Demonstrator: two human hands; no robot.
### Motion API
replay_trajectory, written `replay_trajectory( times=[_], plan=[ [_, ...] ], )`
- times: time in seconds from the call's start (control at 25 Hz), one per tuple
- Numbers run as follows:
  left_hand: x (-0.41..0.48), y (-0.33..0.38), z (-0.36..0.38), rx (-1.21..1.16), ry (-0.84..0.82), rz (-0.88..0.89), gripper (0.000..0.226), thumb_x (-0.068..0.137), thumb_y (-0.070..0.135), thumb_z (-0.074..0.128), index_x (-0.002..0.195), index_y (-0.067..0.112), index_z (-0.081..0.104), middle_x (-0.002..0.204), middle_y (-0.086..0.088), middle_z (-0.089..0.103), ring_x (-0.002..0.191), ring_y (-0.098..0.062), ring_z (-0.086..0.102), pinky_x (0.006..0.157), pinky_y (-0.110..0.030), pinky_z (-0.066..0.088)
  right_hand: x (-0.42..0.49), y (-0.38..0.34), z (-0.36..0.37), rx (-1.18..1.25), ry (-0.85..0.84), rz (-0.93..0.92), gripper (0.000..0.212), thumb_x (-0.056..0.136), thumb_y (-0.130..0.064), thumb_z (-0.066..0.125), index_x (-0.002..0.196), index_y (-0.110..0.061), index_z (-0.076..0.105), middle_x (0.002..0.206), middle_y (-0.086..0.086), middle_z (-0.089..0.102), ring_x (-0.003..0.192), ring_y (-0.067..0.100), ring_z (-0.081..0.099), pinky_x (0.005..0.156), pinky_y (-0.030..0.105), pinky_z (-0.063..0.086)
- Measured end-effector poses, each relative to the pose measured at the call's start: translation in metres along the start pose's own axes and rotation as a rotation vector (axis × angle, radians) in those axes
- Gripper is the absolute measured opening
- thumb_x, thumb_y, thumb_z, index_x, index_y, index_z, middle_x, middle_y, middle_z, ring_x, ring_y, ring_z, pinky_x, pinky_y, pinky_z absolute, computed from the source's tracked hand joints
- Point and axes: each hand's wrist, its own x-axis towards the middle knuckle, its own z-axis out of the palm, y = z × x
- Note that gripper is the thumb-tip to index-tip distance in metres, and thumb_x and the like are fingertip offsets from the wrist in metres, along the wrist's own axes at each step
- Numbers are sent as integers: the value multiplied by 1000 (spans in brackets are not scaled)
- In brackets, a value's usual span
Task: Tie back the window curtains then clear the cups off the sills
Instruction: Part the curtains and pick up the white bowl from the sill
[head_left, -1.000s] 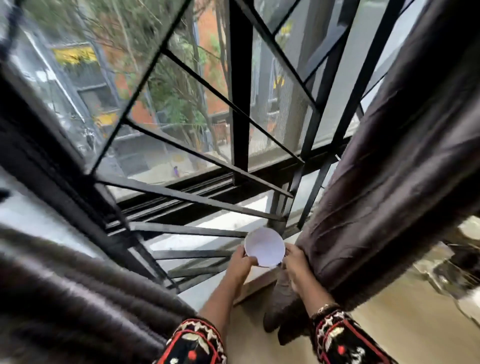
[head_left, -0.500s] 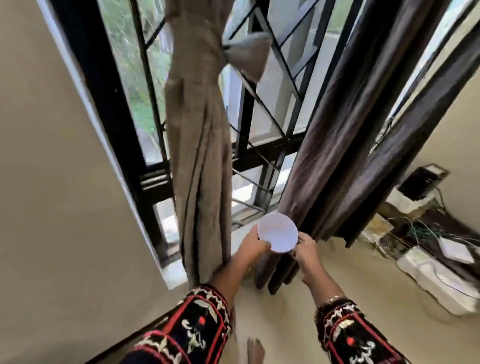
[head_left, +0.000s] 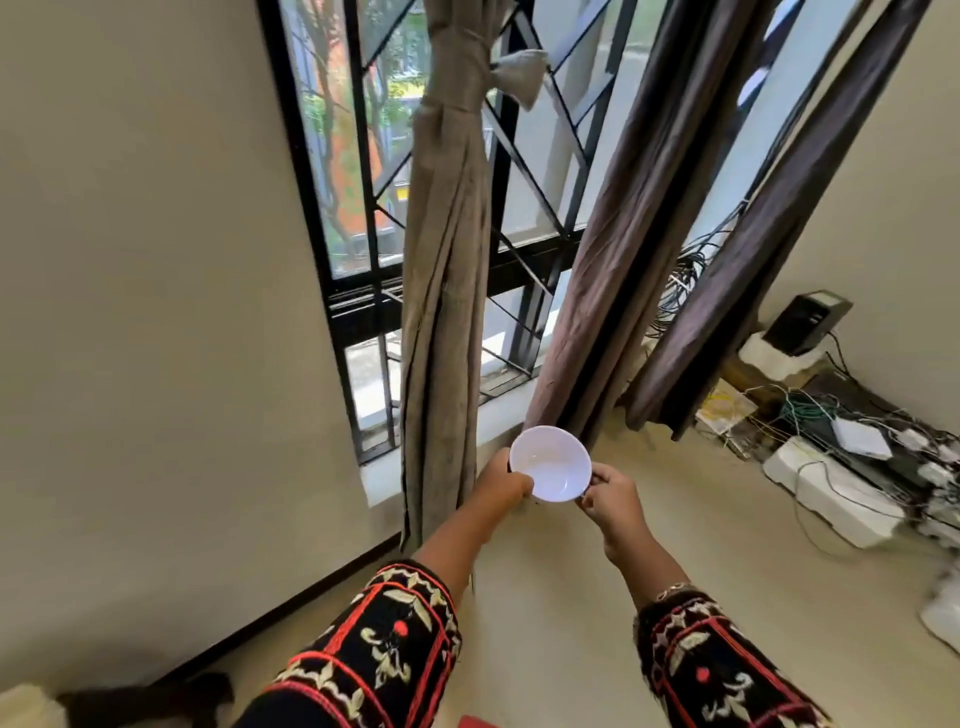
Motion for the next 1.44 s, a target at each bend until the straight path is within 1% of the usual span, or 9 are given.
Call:
replay_trajectory(
  times=[0.2, 0.44, 0.6, 0.68, 0.76, 0.92, 1.04, 1.2, 1.44],
  plan=[
    [-64, -42, -13, -61, 144, -26, 55, 76, -5, 48, 129, 11, 46, 111, -12, 52, 96, -24, 48, 62, -24, 43, -58, 31, 17, -50, -91, -23, 41, 80, 19, 36, 109, -1, 57, 97, 14, 59, 92, 28, 53, 85, 42, 49],
    [-166, -105, -25, -163, 295, -83, 50, 76, -7, 45, 123, 10, 49, 105, -10, 53, 95, -23, 50, 65, -24, 43, -137, 87, 36, -148, -223, -20, 43, 75, 17, 41, 112, 1, 58, 101, 16, 62, 94, 29, 55, 81, 38, 49],
    [-232, -144, -55, -244, 378, -126, 58, 63, 5, 48, 121, 11, 50, 104, -8, 55, 92, -21, 50, 65, -25, 42, -193, 110, 71, -167, -341, -11, 44, 74, 18, 42, 111, 1, 57, 99, 15, 60, 95, 30, 55, 85, 41, 49],
    [-261, -159, -78, -263, 438, -145, 51, 66, 2, 48, 116, 13, 51, 100, -6, 54, 90, -20, 49, 66, -25, 43, -221, 114, 94, -187, -402, -16, 42, 74, 18, 41, 108, -1, 58, 96, 14, 59, 93, 28, 55, 87, 43, 49],
    [-287, -177, -106, -277, 506, -161, 49, 73, -3, 47, 120, 12, 50, 102, -6, 53, 92, -20, 49, 70, -26, 43, -247, 117, 122, -202, -469, -27, 39, 74, 17, 41, 104, 0, 58, 95, 14, 60, 91, 29, 56, 86, 43, 49],
    [-335, -208, -175, -310, 635, -151, 52, 73, 2, 50, 124, 10, 49, 104, -7, 54, 96, -23, 51, 63, -24, 46, -292, 121, 201, -261, -591, -48, 36, 72, 16, 45, 103, 0, 57, 93, 13, 60, 96, 31, 56, 82, 41, 51],
    [-366, -235, -236, -322, 722, -172, 71, 60, 15, 51, 130, 10, 43, 110, -7, 52, 107, -26, 51, 83, -36, 51, -327, 132, 271, -315, -659, -34, 40, 73, 13, 49, 110, -2, 56, 103, 14, 60, 102, 32, 56, 89, 44, 51],
    [-395, -282, -322, -310, 720, -257, 65, 79, 0, 51, 139, 14, 31, 132, -13, 46, 117, -28, 46, 95, -35, 42, -372, 147, 355, -363, -717, -8, 29, 81, 6, 52, 109, -4, 54, 104, 13, 58, 96, 26, 56, 84, 37, 51],
    [-408, -333, -400, -288, 654, -323, 58, 82, -2, 49, 137, 13, 34, 131, -12, 47, 107, -19, 45, 85, -27, 38, -396, 169, 441, -407, -734, 62, 40, 82, 3, 54, 120, -6, 50, 116, 13, 55, 106, 32, 53, 85, 40, 50]
  ],
)
